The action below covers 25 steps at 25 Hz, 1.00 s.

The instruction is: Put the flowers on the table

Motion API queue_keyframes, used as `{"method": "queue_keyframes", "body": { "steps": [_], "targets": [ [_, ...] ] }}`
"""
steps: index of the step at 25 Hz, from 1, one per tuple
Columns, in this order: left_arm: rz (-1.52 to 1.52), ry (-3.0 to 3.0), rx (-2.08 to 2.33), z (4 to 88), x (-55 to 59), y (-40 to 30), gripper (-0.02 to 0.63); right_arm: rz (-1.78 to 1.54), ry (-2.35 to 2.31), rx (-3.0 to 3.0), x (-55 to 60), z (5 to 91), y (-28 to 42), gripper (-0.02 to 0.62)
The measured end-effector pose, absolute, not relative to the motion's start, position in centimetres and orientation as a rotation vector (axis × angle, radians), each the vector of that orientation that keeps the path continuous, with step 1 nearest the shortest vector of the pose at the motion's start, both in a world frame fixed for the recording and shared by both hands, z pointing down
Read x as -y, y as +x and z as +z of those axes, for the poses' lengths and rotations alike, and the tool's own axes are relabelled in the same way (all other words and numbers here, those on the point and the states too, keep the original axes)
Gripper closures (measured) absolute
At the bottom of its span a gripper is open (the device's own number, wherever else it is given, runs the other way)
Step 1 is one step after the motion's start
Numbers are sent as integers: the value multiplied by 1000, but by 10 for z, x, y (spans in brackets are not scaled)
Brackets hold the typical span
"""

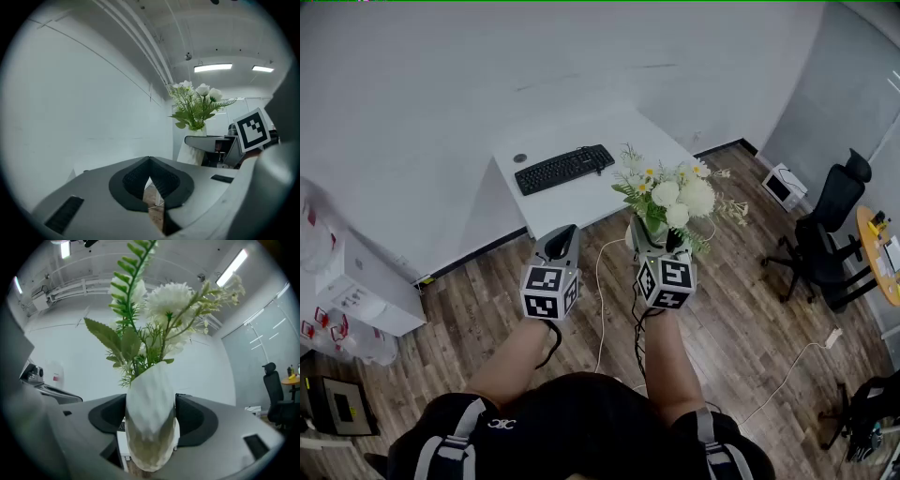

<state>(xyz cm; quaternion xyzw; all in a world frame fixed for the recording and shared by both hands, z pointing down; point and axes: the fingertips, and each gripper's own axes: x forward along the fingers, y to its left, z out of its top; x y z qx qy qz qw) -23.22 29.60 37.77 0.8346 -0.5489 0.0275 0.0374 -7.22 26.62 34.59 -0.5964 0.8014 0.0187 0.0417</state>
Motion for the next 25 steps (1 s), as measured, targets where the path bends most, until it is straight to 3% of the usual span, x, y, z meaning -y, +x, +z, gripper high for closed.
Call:
{"method": "queue_keyframes", "body": {
  "steps": [11,25],
  "targets": [
    [104,2531,1696,380,-288,-221,594,51,-1754,-2472,-265,347,-69,264],
    [81,2547,1754,384,-276,-125,594,83,-1693,-2475,-252,343,22,264]
  ]
}}
